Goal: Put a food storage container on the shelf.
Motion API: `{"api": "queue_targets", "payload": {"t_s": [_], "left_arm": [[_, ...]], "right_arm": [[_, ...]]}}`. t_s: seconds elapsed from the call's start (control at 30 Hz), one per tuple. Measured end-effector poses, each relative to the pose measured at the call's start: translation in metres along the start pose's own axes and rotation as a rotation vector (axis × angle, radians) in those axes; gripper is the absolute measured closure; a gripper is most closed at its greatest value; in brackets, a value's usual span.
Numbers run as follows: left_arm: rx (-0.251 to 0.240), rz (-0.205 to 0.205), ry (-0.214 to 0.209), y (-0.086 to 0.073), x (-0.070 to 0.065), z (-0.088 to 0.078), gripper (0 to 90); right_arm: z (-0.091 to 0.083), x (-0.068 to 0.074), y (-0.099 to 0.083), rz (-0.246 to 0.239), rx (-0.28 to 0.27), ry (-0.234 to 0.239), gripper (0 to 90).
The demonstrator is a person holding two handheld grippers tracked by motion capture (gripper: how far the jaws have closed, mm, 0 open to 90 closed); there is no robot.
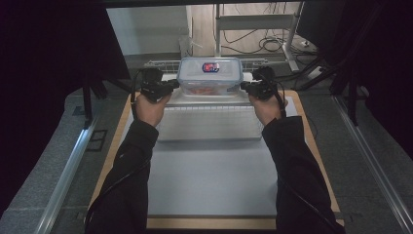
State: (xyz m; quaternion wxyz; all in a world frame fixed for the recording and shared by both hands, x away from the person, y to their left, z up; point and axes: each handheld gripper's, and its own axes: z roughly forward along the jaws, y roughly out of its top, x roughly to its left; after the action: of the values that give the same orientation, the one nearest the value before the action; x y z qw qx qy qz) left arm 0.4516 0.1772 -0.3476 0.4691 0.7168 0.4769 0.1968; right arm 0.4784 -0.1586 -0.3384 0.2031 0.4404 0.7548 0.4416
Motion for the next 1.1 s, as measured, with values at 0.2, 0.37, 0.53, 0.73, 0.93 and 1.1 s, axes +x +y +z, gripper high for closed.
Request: {"api": "queue_targets", "payload": {"t_s": [0.2, 0.37, 0.53, 0.73, 0.93, 1.1], "left_arm": [[-0.012, 0.022, -0.004, -0.002, -0.002, -0.009, 80.2], [-0.041, 0.065, -0.014, -0.011, -0.007, -0.028, 68.3], [-0.019, 0.136, -0.001, -0.026, -0.018, -0.037, 54.6], [0.006, 0.202, -0.034, -0.045, -0.033, -0.046, 40.9], [0.012, 0.217, -0.079, -0.077, -0.048, -0.049, 31.8], [0.029, 0.223, -0.096, -0.103, -0.056, -0.051, 26.3]], "right_arm": [[-0.001, 0.001, 0.001, -0.012, 0.011, 0.004, 89.4], [-0.019, 0.001, -0.005, -0.048, -0.013, 0.041, 82.6], [-0.034, 0.003, -0.016, -0.071, -0.022, 0.109, 72.1], [-0.050, 0.009, -0.031, -0.112, -0.029, 0.148, 61.4], [-0.061, 0.017, -0.050, -0.141, -0.025, 0.179, 51.0], [-0.061, 0.021, -0.072, -0.151, 0.006, 0.203, 43.0]]}}
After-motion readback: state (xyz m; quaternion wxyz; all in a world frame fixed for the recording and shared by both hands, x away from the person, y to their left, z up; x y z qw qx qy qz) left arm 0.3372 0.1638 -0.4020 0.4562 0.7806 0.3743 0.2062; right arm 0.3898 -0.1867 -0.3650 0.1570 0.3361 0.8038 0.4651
